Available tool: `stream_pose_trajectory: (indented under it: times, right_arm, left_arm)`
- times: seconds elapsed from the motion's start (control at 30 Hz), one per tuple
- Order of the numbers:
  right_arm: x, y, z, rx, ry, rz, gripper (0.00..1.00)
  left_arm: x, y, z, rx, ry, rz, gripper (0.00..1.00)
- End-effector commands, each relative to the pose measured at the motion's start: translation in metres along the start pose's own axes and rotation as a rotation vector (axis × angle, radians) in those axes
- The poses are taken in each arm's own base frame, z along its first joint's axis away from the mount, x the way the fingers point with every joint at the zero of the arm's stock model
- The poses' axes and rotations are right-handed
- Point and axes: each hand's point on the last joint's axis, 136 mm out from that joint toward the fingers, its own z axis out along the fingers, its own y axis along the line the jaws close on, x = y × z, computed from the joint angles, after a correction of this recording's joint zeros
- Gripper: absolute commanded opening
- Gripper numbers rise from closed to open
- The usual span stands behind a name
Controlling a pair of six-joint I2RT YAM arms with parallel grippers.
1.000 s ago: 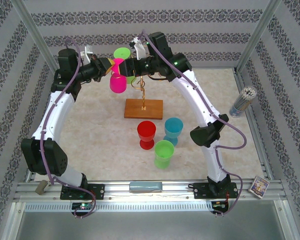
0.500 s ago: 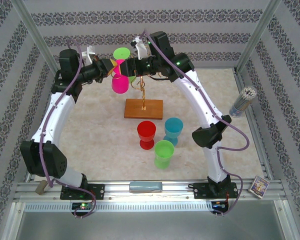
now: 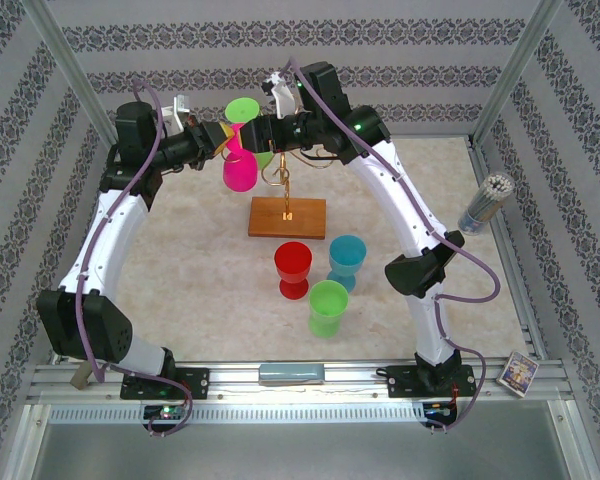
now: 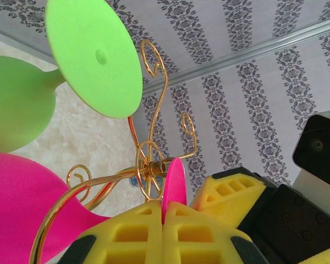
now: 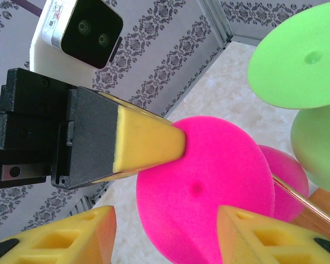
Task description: Take the wine glass off the wine glass rack
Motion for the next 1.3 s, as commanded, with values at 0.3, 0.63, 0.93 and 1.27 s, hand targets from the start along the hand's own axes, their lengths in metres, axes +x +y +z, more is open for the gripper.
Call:
stream_pose_trajectory:
  times: [0.3,0.63,0.93,1.27]
  right_arm:
    - [-0.007,0.016,-0.019,0.006,-0.041,-0.044,0.52]
    - [-0.009,0.017,-0.024,0.015,-0.051,-0.056,0.53]
    - [-0.009,0.021,-0.026,0.001,-0.051,-0.053,0.54]
    - [-0.01,0.032,-0.032,-0.031,-0.056,-0.059,0.54]
  left_arm:
    - [-0.001,-0.012,0.008,0.043,0.036,0.039,0.0]
    - [0.003,-0.019,0.013,0.049,0.053,0.047,0.0]
    - [0.011,-0.02,0.006,0.038,0.053,0.043,0.0]
    - [0.029,-0.028,-0.013,0.016,0.059,0.061,0.0]
